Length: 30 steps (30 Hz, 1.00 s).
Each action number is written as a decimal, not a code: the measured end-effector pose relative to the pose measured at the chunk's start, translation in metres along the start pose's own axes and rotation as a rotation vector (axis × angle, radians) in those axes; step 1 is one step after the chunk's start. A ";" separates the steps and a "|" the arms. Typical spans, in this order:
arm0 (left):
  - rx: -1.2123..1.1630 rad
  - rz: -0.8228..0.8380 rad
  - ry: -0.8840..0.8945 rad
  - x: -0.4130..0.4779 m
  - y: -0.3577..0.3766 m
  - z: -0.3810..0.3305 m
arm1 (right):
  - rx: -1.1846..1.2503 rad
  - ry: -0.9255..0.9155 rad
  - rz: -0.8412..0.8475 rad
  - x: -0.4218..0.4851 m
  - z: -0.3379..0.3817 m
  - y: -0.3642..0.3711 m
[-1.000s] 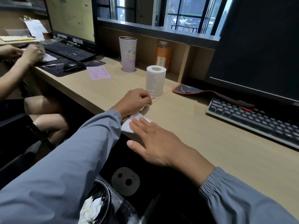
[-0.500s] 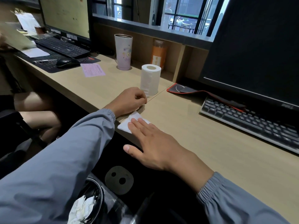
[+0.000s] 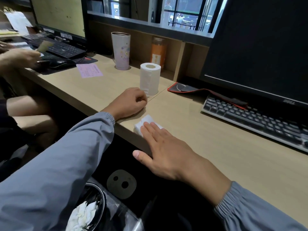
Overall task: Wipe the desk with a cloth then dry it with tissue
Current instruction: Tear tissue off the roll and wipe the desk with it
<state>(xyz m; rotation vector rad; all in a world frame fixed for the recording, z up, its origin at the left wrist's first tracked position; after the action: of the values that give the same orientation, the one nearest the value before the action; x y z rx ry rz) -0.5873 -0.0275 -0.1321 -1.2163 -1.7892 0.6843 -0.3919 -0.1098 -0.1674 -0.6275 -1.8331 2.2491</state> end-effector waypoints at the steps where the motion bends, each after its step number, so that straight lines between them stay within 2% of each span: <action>1: 0.007 0.001 0.012 0.001 0.000 0.001 | 0.003 0.008 0.009 -0.008 -0.001 0.002; 10: 0.046 0.014 0.056 0.005 0.005 0.000 | 0.069 0.044 0.066 0.028 -0.020 -0.007; 16: 0.059 0.010 0.066 0.003 0.005 0.000 | 0.059 0.020 0.126 0.007 -0.029 -0.003; 22: 0.043 0.017 0.061 0.004 0.004 -0.003 | 0.065 0.136 0.107 0.051 -0.043 -0.020; 25: 0.066 0.032 0.046 0.002 0.004 -0.002 | 0.046 0.101 0.100 0.036 -0.041 -0.010; 30: 0.092 0.051 0.025 0.003 0.006 -0.003 | 0.090 0.091 0.189 0.032 -0.056 -0.015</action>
<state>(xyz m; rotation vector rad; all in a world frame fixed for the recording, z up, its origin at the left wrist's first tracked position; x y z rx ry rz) -0.5826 -0.0228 -0.1349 -1.2068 -1.6931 0.7688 -0.3991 -0.0438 -0.1686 -0.9051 -1.6839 2.3608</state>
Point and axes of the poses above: each hand's wrist, its own x-axis towards the middle knuckle, its own y-axis out of the palm, z = x × y, the point moved 9 cm from there along x, towards the middle knuckle, and after that the axes turned 3 degrees about z, right-handed, at the moved point
